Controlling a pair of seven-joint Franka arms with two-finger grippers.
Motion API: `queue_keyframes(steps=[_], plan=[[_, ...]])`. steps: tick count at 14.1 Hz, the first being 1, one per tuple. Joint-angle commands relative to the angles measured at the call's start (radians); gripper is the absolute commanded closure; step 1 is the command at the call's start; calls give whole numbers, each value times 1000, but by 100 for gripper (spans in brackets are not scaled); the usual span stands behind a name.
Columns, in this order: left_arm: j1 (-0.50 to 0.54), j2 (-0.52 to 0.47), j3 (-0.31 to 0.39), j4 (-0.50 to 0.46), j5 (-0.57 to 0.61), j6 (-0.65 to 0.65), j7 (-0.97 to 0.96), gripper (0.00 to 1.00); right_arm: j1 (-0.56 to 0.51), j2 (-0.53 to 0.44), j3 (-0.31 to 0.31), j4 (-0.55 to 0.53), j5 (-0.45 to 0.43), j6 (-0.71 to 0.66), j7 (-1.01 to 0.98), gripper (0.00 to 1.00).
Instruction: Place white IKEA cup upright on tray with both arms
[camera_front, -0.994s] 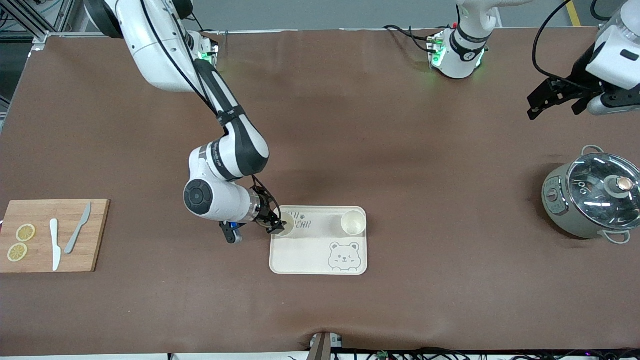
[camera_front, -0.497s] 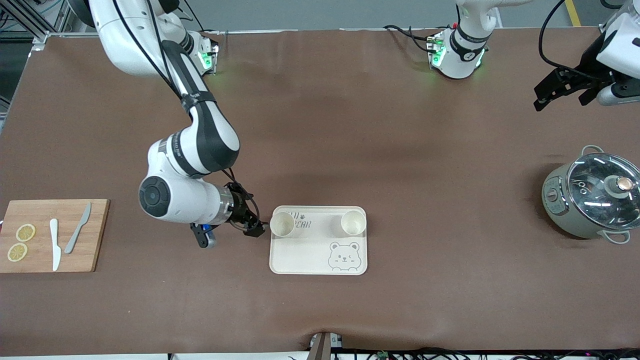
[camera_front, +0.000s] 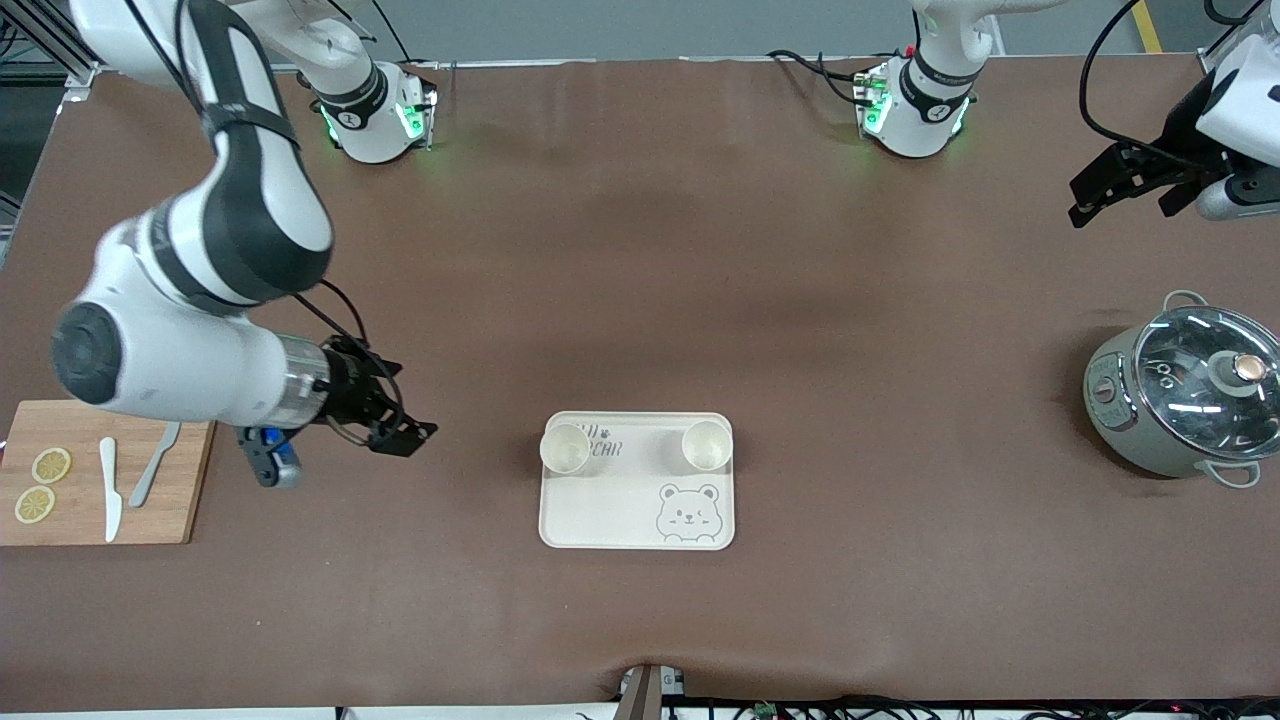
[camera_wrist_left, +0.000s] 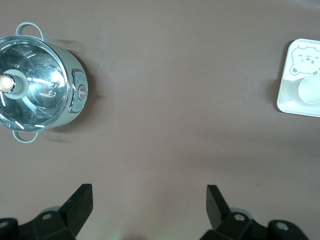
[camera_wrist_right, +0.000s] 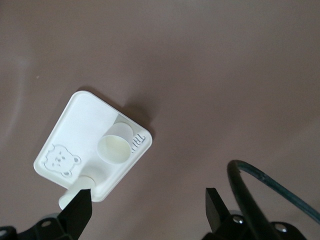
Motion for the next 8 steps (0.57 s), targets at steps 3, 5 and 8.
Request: queue_keyframes(steps=[3, 5, 8], plan=[[11, 16, -2, 45, -8, -37, 34, 0, -77, -157, 16, -34, -127, -133, -236, 0], [9, 29, -2, 64, 5, -37, 34, 0, -125, -214, 14, -61, -159, -152, -398, 0], [11, 35, -2, 79, 8, -37, 34, 0, -195, -319, 16, -174, -245, -152, -622, 0]])
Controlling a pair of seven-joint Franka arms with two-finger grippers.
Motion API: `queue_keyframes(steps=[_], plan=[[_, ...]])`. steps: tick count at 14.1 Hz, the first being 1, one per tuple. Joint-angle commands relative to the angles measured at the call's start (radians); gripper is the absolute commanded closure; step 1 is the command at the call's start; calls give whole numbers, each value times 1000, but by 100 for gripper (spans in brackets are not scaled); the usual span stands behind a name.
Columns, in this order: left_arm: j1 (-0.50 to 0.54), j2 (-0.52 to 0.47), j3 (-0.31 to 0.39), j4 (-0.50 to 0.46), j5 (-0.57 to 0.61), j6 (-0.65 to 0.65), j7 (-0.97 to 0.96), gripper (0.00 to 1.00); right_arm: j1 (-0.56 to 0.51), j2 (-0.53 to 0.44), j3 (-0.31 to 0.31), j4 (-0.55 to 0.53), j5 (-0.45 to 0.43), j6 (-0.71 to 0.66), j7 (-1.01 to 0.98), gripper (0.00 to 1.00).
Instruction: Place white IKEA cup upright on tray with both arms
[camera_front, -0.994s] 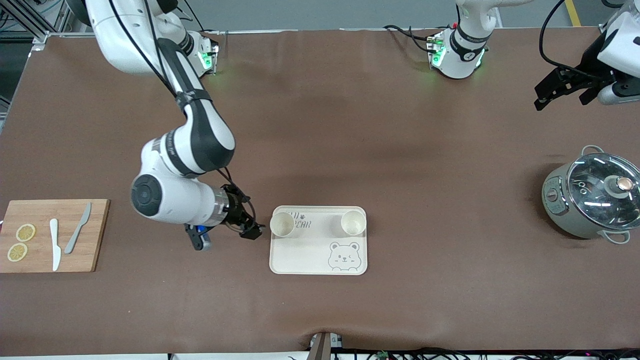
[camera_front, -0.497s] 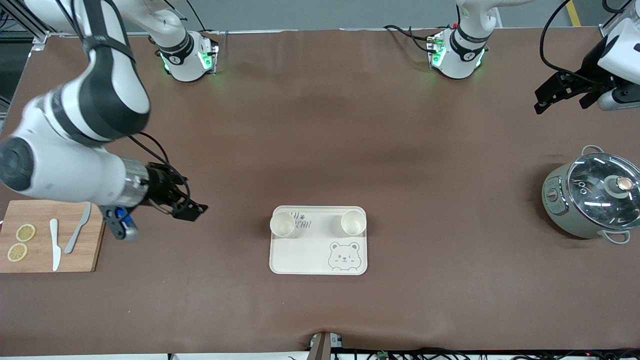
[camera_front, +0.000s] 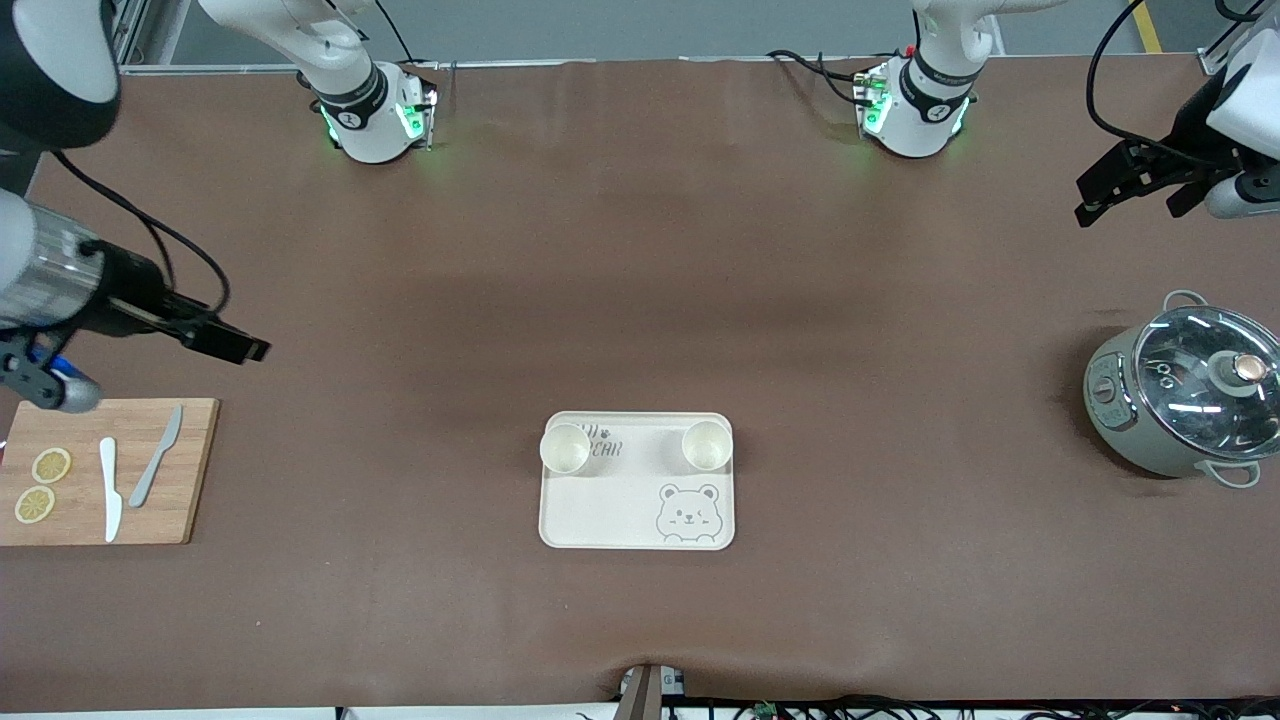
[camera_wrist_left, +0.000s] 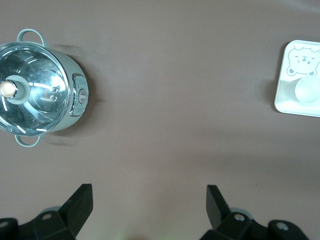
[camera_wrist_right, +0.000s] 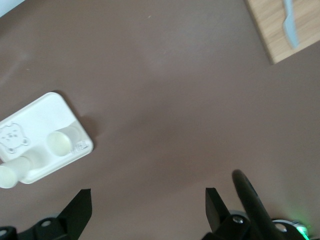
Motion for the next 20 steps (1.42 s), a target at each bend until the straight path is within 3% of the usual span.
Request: queue_keyframes(steps=[1, 5, 10, 15, 17, 20], plan=[[9, 17, -3, 40, 8, -25, 18, 0, -76, -135, 18, -168, -40, 22, -229, 0], [16, 16, -3, 40, 31, -28, 15, 0, -120, -249, 17, -246, -93, 33, -529, 0], [16, 16, -5, 48, 38, -28, 22, 0, -126, -404, 21, -458, -135, 84, -562, 0], [26, 14, -3, 51, 43, -28, 30, 0, -118, -345, 23, -297, -179, 102, -573, 0], [26, 14, -5, 51, 43, -28, 29, 0, -113, -332, 24, -273, -222, 102, -576, 0], [26, 11, -5, 52, 44, -28, 27, 0, -120, -334, 24, -273, -215, 85, -573, 0]])
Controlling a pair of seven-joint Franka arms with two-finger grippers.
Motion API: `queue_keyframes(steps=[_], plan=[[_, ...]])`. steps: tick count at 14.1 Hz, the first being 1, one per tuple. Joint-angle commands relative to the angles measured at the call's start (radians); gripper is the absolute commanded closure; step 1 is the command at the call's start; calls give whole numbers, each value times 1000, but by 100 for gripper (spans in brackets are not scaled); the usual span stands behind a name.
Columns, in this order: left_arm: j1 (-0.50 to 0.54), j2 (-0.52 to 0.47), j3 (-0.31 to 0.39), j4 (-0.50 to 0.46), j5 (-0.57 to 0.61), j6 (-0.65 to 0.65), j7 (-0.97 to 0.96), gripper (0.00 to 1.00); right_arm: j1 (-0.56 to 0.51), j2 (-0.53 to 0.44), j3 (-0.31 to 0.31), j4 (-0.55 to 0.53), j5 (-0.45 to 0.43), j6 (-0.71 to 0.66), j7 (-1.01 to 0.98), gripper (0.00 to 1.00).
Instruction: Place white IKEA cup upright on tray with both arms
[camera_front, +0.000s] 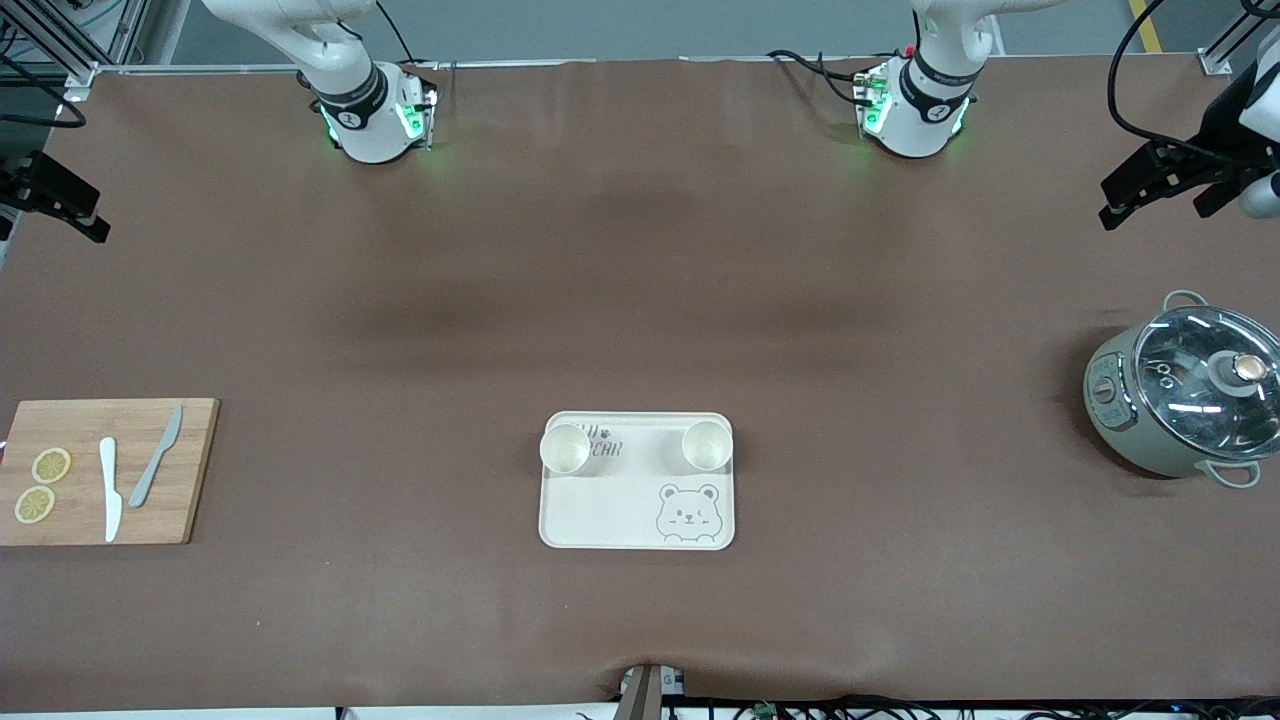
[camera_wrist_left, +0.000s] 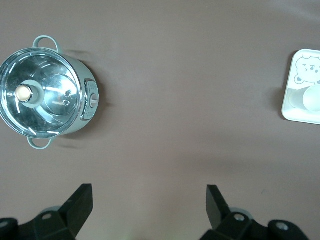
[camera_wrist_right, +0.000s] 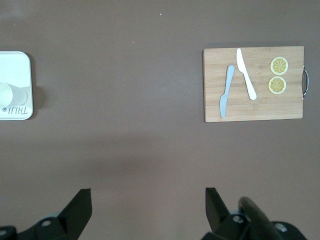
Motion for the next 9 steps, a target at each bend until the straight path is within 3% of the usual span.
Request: queue_keyframes(steps=[1, 9], plan=[[8, 2, -6, 24, 20, -21, 23, 0, -8, 19, 5, 31, -16, -24, -7, 0], [8, 7, -8, 26, 22, -21, 32, 0, -16, 19, 2, 26, 13, -44, -1, 0]])
